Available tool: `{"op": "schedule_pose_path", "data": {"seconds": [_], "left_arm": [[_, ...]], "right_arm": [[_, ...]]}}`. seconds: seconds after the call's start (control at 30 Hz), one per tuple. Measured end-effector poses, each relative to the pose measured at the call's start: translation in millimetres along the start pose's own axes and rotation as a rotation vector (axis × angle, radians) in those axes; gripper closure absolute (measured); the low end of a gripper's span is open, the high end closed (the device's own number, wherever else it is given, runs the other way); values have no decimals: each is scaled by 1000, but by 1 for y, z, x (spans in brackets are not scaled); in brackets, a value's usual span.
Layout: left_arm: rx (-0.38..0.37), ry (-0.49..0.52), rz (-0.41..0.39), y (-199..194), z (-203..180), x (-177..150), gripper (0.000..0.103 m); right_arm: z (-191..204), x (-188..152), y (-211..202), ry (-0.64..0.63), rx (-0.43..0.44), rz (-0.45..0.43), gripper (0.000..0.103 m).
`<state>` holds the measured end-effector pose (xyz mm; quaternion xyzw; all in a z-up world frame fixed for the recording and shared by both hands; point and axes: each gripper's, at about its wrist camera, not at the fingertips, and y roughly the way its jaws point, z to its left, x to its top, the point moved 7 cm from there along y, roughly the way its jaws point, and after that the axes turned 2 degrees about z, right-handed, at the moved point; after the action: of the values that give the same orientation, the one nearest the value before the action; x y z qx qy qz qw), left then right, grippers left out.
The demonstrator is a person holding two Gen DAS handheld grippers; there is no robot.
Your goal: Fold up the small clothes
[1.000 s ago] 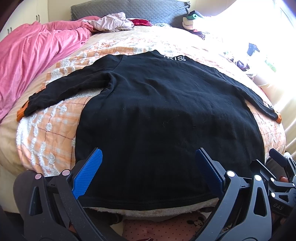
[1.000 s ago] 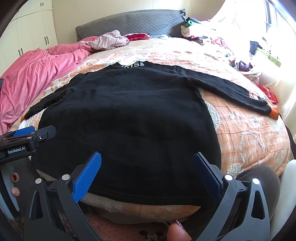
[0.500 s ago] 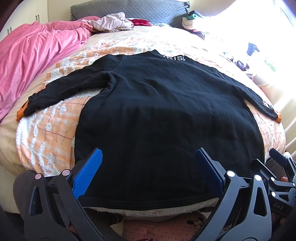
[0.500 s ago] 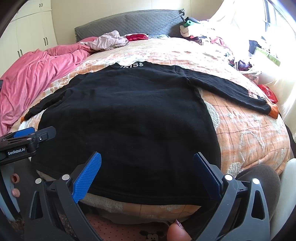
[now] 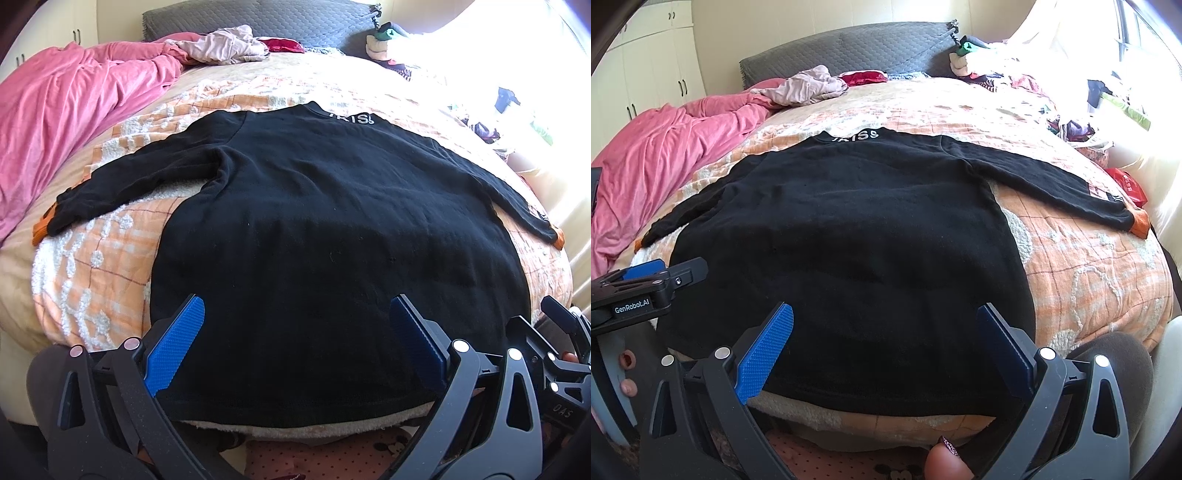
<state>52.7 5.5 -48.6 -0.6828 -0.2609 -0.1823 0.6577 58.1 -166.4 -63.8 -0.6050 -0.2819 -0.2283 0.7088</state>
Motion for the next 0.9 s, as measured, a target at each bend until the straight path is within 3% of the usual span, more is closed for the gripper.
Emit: {"op": "schedule_pose_path", "data": {"seconds": [0.9], "left_arm": [[-3,-16,-7,34,-4,60,9]], "right_arm": [[-14,67,41,64,10,-7,4]]}}
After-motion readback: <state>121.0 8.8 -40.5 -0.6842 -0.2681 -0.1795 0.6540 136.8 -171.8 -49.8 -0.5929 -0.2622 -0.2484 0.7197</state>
